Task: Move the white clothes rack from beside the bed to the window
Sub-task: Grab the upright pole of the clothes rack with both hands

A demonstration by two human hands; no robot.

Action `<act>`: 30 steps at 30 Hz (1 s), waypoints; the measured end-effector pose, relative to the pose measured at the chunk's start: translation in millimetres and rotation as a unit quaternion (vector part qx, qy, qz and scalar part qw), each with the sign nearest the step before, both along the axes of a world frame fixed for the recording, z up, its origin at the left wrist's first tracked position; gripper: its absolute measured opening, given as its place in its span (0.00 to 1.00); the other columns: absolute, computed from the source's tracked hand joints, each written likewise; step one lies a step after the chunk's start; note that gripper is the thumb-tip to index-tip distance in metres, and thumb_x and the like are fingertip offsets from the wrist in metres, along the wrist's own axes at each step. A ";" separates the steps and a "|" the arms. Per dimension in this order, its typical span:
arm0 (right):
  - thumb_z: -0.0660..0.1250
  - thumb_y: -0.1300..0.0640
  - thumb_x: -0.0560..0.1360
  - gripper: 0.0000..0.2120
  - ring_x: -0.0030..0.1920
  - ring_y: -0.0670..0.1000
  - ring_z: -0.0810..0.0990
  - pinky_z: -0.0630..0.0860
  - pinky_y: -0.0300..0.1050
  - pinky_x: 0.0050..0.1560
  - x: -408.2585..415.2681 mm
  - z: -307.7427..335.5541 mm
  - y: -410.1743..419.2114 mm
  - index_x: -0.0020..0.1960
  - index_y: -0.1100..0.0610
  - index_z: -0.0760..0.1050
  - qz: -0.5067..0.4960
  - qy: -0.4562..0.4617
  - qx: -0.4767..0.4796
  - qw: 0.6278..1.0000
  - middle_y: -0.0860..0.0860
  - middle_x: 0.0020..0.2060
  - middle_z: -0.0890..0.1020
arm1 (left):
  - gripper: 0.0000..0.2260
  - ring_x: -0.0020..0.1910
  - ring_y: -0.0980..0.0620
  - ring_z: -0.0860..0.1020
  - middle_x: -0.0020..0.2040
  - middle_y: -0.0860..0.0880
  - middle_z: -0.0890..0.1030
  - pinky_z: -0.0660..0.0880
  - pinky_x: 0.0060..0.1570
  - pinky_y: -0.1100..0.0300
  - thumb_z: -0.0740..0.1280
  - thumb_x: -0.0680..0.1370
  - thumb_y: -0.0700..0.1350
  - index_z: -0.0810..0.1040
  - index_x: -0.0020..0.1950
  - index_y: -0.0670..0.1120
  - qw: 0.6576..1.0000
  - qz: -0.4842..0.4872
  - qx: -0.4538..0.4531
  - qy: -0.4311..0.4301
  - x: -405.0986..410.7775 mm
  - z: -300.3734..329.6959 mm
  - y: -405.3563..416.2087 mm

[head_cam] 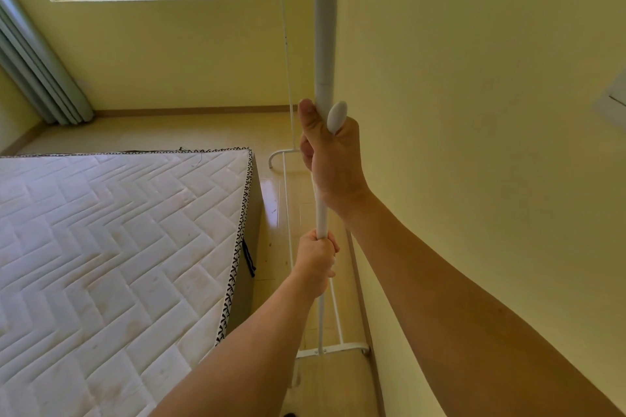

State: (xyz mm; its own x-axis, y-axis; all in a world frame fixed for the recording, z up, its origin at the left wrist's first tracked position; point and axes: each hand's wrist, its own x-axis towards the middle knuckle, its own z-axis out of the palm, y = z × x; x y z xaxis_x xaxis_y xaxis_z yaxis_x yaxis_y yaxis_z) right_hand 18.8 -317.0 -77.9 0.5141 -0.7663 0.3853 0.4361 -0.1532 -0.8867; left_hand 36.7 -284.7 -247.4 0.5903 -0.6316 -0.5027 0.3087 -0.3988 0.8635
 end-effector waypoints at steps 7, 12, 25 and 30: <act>0.63 0.56 0.80 0.21 0.21 0.44 0.59 0.57 0.36 0.23 29.9 0.1 -28.0 0.31 0.55 0.62 0.007 0.004 0.023 1.000 0.44 0.20 0.63 | 0.15 0.33 0.49 0.69 0.31 0.47 0.70 0.70 0.31 0.54 0.52 0.73 0.29 0.70 0.34 0.44 1.000 0.012 -0.008 -0.001 30.1 0.3 -27.9; 0.63 0.58 0.80 0.19 0.22 0.44 0.59 0.58 0.35 0.22 49.4 0.0 -45.4 0.33 0.55 0.62 0.016 0.000 0.035 0.999 0.45 0.21 0.63 | 0.15 0.34 0.50 0.70 0.33 0.46 0.71 0.70 0.31 0.54 0.52 0.73 0.29 0.71 0.34 0.44 1.000 0.014 -0.012 0.006 50.1 -2.4 -47.5; 0.65 0.48 0.76 0.19 0.24 0.47 0.59 0.56 0.41 0.25 104.0 -3.8 -132.4 0.31 0.52 0.63 -0.005 0.025 0.016 1.000 0.51 0.24 0.62 | 0.11 0.32 0.52 0.69 0.33 0.48 0.71 0.69 0.29 0.55 0.54 0.75 0.31 0.72 0.40 0.43 0.999 0.010 -0.021 0.027 105.6 -6.3 -130.1; 0.64 0.51 0.78 0.19 0.24 0.47 0.59 0.55 0.42 0.25 121.6 -1.6 -174.7 0.32 0.56 0.64 0.016 0.026 0.014 0.999 0.52 0.25 0.61 | 0.09 0.32 0.52 0.68 0.33 0.48 0.71 0.70 0.31 0.56 0.56 0.77 0.32 0.72 0.43 0.43 0.998 0.037 -0.030 0.038 122.7 -4.9 -173.0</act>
